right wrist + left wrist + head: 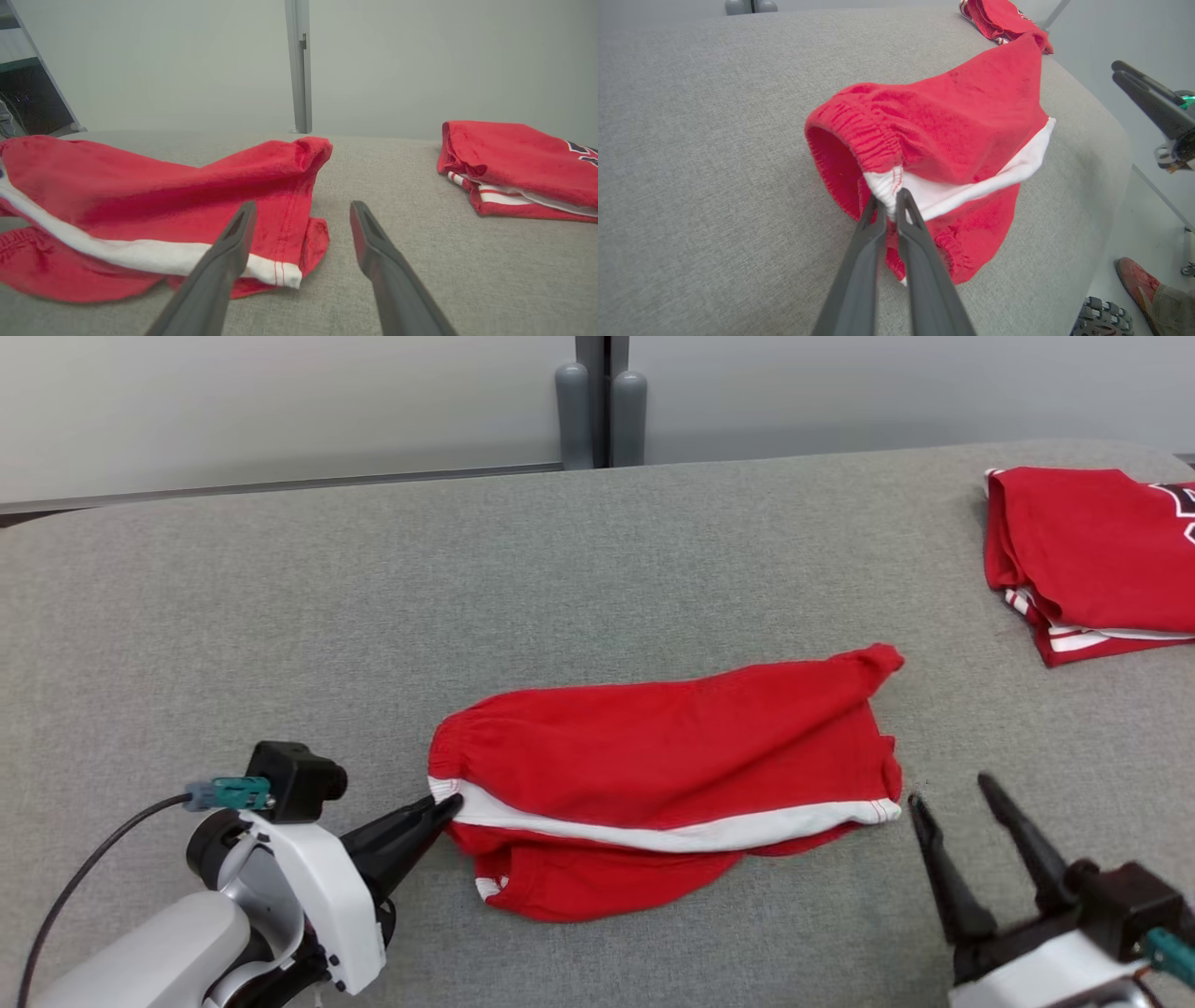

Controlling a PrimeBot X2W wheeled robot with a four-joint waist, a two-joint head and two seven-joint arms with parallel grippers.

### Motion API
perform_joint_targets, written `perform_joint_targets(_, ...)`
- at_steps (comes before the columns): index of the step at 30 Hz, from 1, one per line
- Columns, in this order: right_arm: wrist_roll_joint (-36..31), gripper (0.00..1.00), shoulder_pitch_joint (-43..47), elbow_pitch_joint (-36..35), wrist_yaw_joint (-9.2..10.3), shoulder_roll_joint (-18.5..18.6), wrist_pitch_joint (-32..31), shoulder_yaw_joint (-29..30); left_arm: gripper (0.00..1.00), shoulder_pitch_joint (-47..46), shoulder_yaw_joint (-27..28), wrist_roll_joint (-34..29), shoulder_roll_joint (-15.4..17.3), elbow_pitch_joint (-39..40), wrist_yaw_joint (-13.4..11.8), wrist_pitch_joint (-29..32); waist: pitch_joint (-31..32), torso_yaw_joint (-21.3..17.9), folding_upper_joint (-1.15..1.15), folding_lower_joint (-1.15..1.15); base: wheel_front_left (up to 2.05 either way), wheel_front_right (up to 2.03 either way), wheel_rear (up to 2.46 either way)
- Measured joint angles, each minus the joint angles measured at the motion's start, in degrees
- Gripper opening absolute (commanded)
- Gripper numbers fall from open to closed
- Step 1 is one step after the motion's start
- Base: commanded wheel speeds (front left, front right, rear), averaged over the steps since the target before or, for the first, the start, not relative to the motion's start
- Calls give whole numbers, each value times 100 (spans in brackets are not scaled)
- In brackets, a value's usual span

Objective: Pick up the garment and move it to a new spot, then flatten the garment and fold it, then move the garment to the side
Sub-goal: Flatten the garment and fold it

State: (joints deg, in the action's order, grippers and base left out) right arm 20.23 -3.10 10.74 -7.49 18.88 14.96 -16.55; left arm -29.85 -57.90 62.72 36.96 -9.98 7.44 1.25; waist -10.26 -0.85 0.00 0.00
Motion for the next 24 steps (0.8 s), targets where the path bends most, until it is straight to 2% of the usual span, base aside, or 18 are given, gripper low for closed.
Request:
perform_joint_targets(6,588,100,230,31,-1,46,0,-360,0,1,-42,113,242,30,0,-122,21,87,0,0,0,0,0)
perform_joint_targets(11,891,100,-99,419,-1,49,0,-762,0,3,-99,189,318,69,0,-176,18,99,0,0,0,0,0)
perform_joint_targets(16,1049,100,-602,959,-1,115,1,-1160,0,-15,-170,181,311,63,0,-181,-5,188,0,0,0,0,0)
perform_joint_targets(24,1361,100,-1049,1611,-1,111,0,-1448,0,-154,-261,148,223,65,0,-245,-126,365,0,0,0,0,0)
